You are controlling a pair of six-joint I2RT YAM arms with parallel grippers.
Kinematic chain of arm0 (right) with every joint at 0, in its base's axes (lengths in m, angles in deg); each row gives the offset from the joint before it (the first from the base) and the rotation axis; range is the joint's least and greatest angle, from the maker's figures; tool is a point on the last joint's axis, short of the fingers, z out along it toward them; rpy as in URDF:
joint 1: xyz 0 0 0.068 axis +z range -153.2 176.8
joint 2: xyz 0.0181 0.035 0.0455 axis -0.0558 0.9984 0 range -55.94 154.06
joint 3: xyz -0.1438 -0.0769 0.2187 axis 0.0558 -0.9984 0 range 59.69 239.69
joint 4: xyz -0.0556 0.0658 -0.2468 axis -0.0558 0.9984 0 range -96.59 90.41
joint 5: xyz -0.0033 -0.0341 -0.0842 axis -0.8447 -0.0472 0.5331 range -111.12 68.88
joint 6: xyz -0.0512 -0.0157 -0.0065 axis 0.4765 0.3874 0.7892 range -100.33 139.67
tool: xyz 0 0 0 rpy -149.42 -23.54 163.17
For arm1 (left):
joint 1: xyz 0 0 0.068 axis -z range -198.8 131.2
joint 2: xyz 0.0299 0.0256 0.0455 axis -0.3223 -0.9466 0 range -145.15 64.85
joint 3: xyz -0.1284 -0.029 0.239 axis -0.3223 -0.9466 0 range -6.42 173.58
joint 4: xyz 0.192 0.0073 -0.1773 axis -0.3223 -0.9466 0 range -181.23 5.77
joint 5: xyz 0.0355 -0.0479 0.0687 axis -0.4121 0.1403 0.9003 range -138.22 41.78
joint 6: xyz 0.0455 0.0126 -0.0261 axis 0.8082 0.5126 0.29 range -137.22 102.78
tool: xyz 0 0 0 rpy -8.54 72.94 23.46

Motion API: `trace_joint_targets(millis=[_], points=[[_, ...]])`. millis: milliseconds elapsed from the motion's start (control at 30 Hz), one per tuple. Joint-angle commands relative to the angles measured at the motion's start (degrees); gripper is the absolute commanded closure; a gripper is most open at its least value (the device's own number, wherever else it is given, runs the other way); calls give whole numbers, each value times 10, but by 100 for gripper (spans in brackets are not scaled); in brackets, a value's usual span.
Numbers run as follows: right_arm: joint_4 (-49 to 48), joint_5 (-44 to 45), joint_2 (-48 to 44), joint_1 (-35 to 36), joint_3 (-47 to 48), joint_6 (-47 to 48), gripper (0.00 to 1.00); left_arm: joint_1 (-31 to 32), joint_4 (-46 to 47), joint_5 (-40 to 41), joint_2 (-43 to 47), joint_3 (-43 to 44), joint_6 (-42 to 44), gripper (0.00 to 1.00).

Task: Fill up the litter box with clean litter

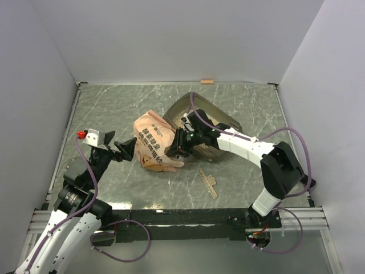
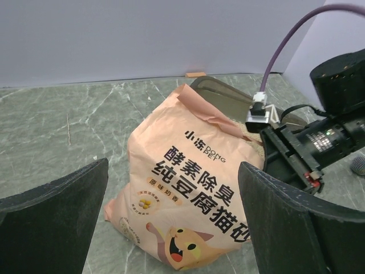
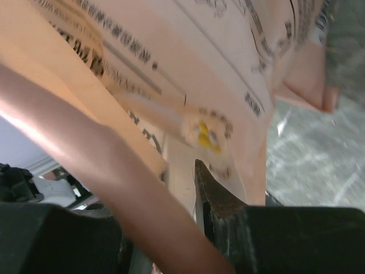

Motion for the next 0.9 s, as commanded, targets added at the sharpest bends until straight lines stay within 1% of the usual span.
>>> trace_joint_targets(millis=[0, 33, 100, 133, 200, 233, 333, 367, 500, 667, 800, 867], points=[[-76, -11, 35, 0, -49, -39, 100, 2, 22, 3, -1, 13, 2, 1], [-118, -10, 33, 1, -66, -42, 100, 2, 22, 3, -2, 13, 2, 1], [-166, -12, 21, 1, -90, -48, 100, 1, 22, 4, -2, 13, 4, 1], [-221, -10, 14, 1, -114, -51, 100, 1, 23, 4, -2, 12, 4, 1], [-269, -11, -2, 0, -137, -53, 100, 1, 23, 3, -3, 13, 4, 1], [-308, -15, -7, 1, -158, -55, 100, 1, 23, 3, -4, 13, 4, 1], [-366, -24, -29, 0, -195, -61, 100, 2, 22, 0, -7, 13, 5, 1], [-403, -26, -35, 0, -205, -64, 100, 1, 22, 0, -8, 13, 5, 1], [-477, -20, -67, 0, -259, -70, 100, 1, 23, -2, -10, 12, 6, 1], [-526, -14, -110, 0, -300, -71, 100, 2, 22, -4, -13, 13, 6, 1], [-602, -10, -146, 0, -356, -94, 100, 1, 22, -6, -15, 12, 6, 1], [-621, -8, -166, 0, -374, -103, 100, 2, 23, -7, -14, 12, 6, 1]])
